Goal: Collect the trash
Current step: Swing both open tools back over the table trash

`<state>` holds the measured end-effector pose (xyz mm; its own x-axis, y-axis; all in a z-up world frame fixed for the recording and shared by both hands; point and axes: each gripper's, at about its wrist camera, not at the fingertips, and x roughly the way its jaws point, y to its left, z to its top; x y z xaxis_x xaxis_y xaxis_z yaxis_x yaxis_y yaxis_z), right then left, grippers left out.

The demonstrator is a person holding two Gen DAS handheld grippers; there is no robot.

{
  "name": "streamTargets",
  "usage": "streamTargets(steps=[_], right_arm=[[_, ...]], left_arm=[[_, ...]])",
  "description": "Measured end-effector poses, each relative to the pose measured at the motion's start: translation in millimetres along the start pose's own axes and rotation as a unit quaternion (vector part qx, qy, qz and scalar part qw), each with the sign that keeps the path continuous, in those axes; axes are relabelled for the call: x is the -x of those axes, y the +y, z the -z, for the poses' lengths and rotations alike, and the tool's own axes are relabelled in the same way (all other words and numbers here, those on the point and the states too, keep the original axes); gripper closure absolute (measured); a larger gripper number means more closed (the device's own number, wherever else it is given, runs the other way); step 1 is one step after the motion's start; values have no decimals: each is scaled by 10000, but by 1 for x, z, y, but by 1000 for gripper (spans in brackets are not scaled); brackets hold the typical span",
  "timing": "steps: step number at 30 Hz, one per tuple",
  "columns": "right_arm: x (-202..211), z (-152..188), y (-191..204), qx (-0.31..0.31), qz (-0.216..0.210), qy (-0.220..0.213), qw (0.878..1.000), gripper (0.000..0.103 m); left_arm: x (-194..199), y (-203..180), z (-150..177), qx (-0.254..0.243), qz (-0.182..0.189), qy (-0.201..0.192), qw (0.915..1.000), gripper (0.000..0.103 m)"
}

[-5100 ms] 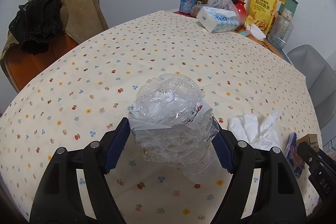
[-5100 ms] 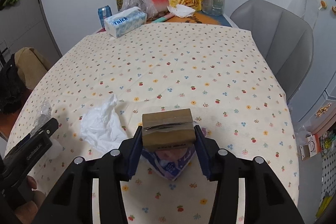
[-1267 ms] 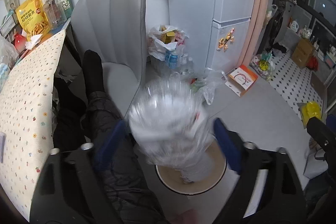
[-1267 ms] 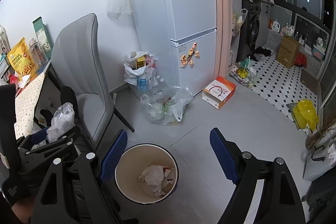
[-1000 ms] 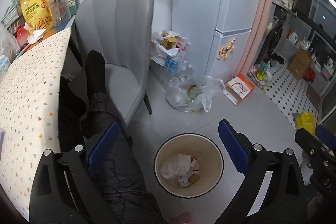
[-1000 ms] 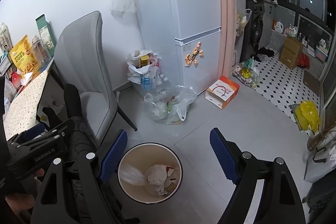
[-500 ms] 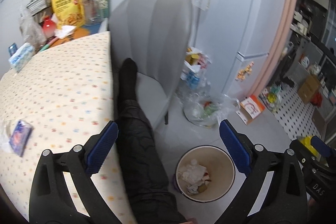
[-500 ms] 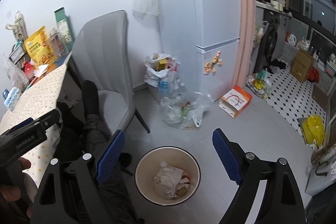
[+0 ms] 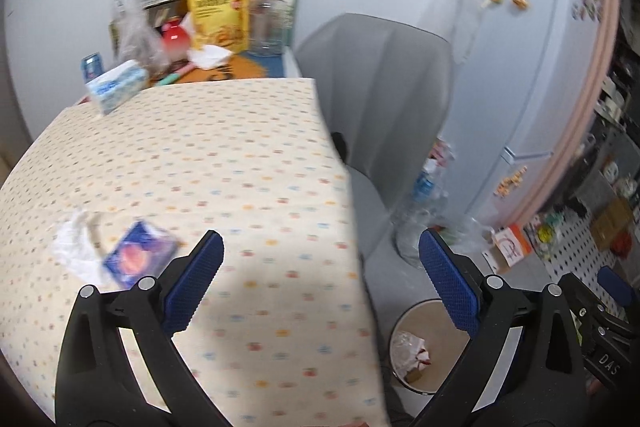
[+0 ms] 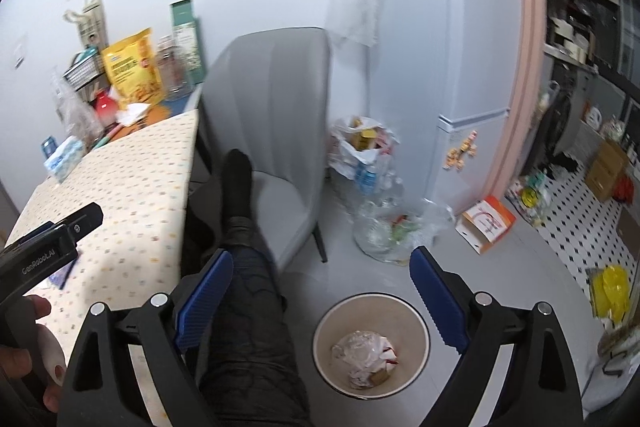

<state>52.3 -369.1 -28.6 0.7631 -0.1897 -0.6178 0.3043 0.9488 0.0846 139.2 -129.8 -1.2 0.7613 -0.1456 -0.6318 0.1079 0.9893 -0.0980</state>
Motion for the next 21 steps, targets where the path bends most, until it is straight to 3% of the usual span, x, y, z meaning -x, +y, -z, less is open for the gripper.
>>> streamTargets(steps=[11,21], right_arm=[[13,-1,89,519,-359,-38,9980,10],[13,6,166,954,-701,5,9930,9]], left_arm=[[21,95,1,535,-507,-128,9972,6],[25,179,13,1056,-1066,-23,9887,6]])
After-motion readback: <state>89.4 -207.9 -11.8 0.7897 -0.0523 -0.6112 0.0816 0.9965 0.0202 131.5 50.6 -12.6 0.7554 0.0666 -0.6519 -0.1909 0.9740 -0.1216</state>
